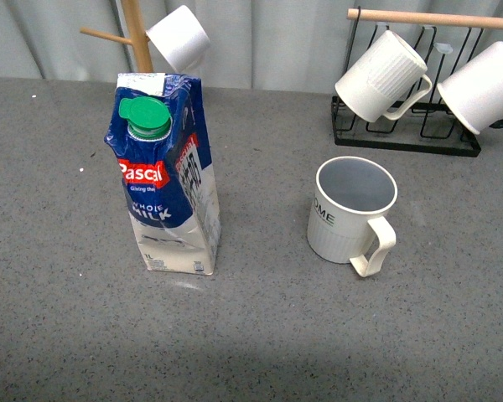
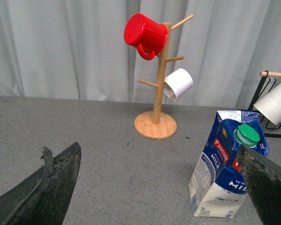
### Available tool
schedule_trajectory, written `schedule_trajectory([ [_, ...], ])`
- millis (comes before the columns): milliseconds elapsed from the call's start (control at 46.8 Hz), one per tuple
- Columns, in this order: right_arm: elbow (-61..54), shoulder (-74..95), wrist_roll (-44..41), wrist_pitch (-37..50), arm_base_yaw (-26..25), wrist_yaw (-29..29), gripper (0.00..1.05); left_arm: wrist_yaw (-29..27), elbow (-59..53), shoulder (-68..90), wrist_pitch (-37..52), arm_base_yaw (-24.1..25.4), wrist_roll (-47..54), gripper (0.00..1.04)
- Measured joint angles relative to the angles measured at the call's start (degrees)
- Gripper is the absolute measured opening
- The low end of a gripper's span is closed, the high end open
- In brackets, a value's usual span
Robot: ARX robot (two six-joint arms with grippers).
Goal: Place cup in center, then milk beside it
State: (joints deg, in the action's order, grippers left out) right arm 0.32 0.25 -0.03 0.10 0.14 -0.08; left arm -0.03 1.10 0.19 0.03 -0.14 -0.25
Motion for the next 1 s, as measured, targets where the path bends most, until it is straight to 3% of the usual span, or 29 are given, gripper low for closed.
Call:
schedule_trajectory([
  [299, 0.0, 0.0, 0.1, 0.0, 0.0, 0.0, 0.98, 0.0, 0.0, 0.0, 0.0, 0.0, 0.0, 0.98],
  [406, 0.0, 0.0, 0.0, 0.0, 0.0, 0.0, 0.96, -0.5, 0.1, 0.1, -0.2, -0.1, -0.3, 0.98],
  [513, 0.0, 0.0, 0.0, 0.0, 0.0, 0.0, 0.96, -8.5, 1.4, 6.8, -3.5, -2.9, -3.9, 0.98],
  [577, 0.0, 0.0, 0.0, 0.0, 0.0, 0.0, 0.96, -4.9, 2.4, 14.5, 2.4, -1.6, -6.3, 0.98],
  [769, 0.0, 0.0, 0.0, 0.0, 0.0, 0.0, 0.96, -2.1, 8.8, 39.5, 23.9, -0.7, -7.9, 0.98],
  [1004, 0.0, 0.0, 0.0, 0.0, 0.0, 0.0, 0.96, -1.2, 15.0, 62.0, 36.3, -2.9, -8.9, 0.98],
])
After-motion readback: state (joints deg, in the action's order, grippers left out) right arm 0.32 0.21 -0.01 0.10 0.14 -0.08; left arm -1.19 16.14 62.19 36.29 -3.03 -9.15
